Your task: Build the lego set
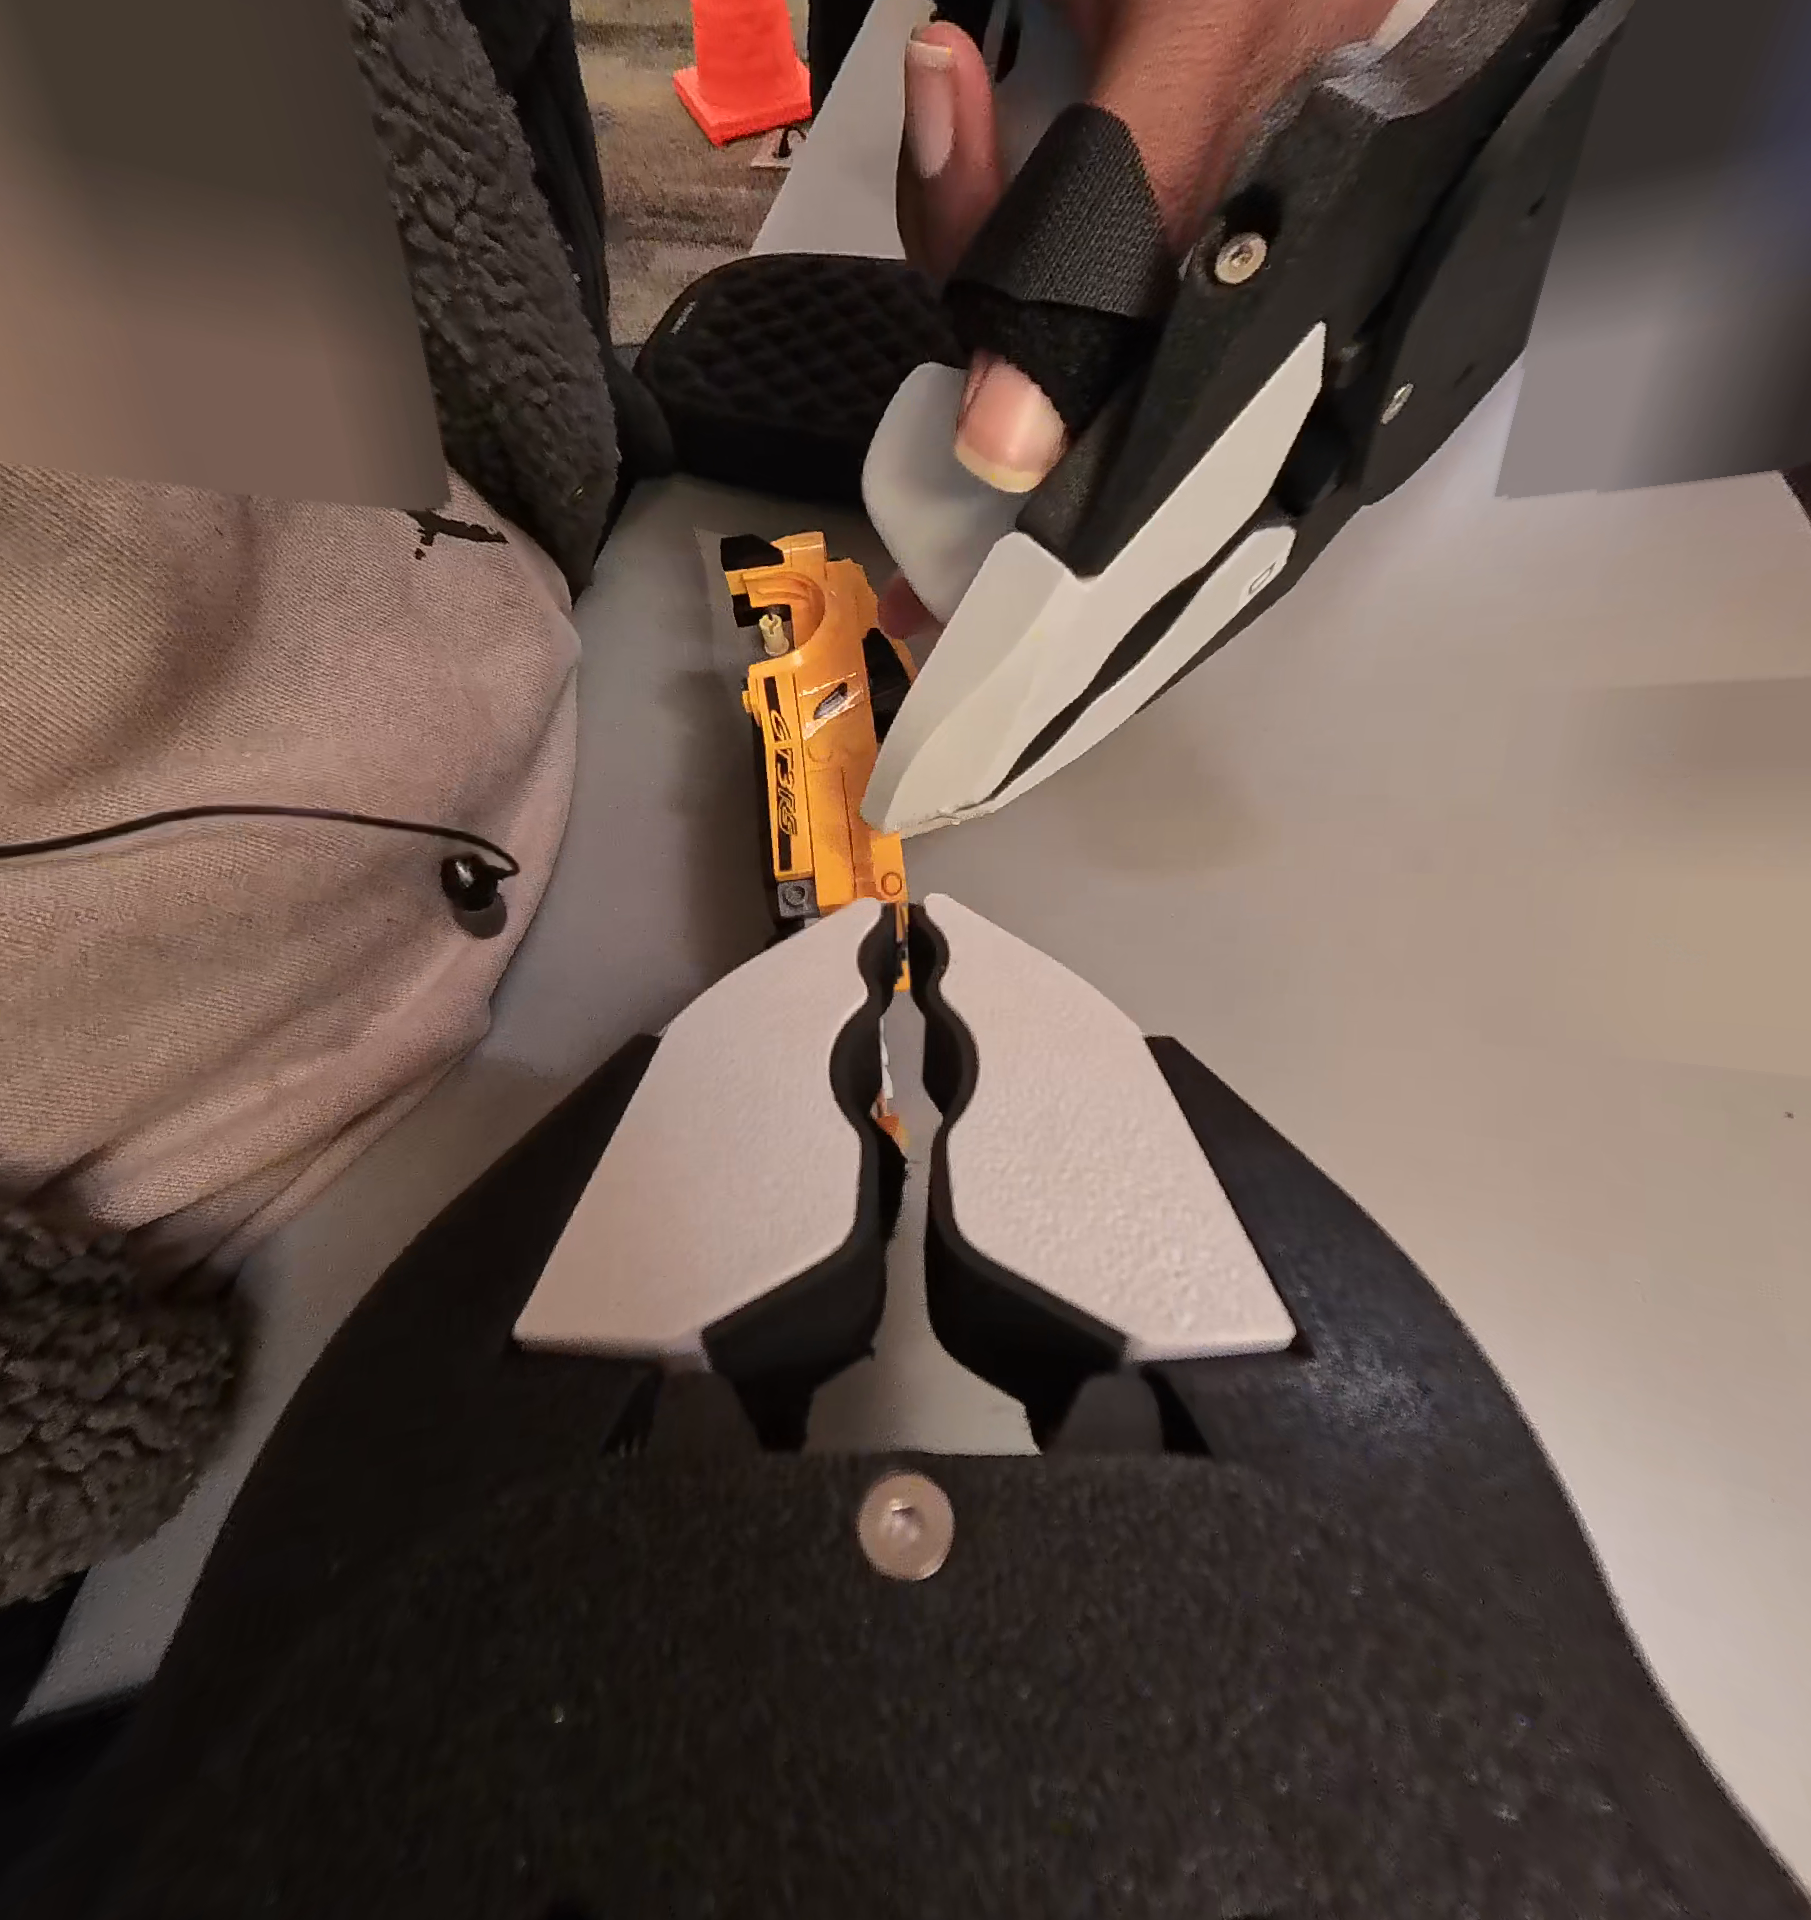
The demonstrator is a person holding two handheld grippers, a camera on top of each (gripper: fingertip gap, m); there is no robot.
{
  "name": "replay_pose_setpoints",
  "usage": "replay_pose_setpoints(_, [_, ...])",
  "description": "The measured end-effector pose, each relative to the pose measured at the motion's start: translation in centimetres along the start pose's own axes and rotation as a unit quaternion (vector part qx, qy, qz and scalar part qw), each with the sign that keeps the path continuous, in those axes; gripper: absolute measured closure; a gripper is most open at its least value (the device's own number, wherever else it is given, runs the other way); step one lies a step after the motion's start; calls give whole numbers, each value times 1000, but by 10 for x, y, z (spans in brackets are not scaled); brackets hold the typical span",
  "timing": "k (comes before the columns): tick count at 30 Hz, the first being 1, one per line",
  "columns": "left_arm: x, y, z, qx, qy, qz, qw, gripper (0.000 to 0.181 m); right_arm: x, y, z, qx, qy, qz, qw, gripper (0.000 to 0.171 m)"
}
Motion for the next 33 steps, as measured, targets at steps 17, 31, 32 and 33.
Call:
replay_pose_setpoints(17, [-4, 2, 0, -2, -1, -1, 1000, 181, -5, 3, -6, 7, 20, -6, 1000, 168])
replay_pose_setpoints(31, [-4, 2, 0, -4, 8, -4, 1000, 181, -9, 1, -6, -2, 24, -17, 1000, 169])
replay_pose_setpoints(32, [-5, 2, 1, -4, 10, -4, 1000, 181, -9, 1, -7, -2, 24, -20, 1000, 168])
replay_pose_setpoints(33, [-5, 2, 1, -4, 11, -4, 1000, 181, -9, 2, -7, -2, 23, -21, 999, 166])
Point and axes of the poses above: each gripper's, where its closed fingertips meet, x back along the fingers, z out of its underside, y = z × x across the jaws, the point moved 8 cm from there along x, back along the fingers, and after that the axes turned 2 degrees about -x, right-handed, at the moved point
